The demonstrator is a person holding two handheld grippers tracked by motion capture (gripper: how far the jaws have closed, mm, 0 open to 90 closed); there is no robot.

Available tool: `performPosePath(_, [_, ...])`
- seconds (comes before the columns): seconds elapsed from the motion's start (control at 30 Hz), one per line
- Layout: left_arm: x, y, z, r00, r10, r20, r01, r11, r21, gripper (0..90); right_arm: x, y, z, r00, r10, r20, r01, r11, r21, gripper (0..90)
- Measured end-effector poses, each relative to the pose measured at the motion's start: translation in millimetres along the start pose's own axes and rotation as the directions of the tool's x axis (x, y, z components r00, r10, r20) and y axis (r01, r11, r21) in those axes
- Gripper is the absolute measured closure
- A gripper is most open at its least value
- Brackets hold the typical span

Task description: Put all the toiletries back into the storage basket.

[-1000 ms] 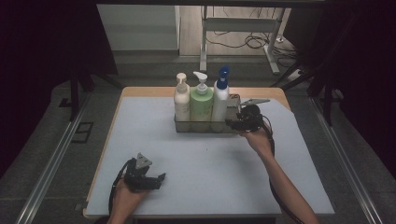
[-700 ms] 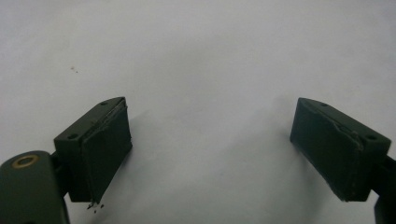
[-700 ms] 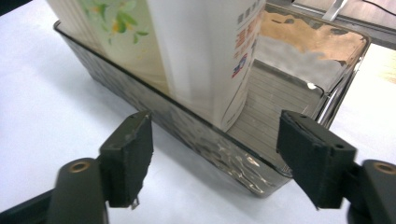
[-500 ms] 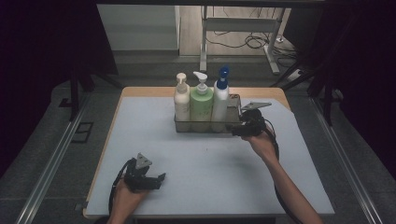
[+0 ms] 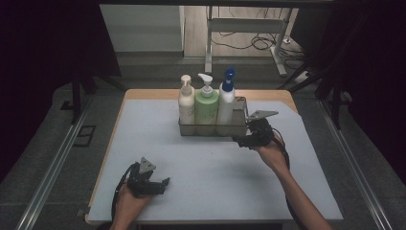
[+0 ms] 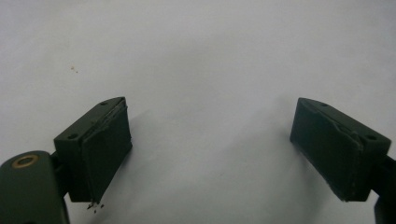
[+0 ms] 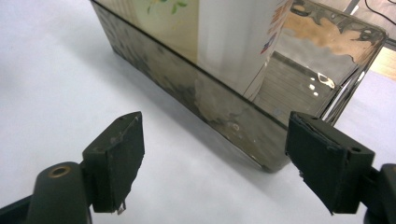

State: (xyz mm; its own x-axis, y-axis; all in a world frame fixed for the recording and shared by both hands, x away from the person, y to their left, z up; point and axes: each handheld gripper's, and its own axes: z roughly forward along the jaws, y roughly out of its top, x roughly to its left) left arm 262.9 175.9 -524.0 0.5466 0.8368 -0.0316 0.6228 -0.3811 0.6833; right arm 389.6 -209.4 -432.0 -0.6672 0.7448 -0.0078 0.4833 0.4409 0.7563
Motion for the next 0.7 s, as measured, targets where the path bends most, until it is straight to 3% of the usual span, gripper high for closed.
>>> performPosePath(0.27, [0.0,0.0,0.0,1.0,0.0,0.0,0.0,1.0,0.0,12.1,7.6,-8.5,-6.6,0.9992,-0.039,-0.003,0.039,0.999,0.008,16.4])
performPosePath(0.7, [0.0,0.0,-0.1,1.0,0.0,0.0,0.0,1.0,0.0,12.0,14.8,-27.2,-17.7,0.9979,-0.061,-0.021,0.061,0.997,0.039,9.7])
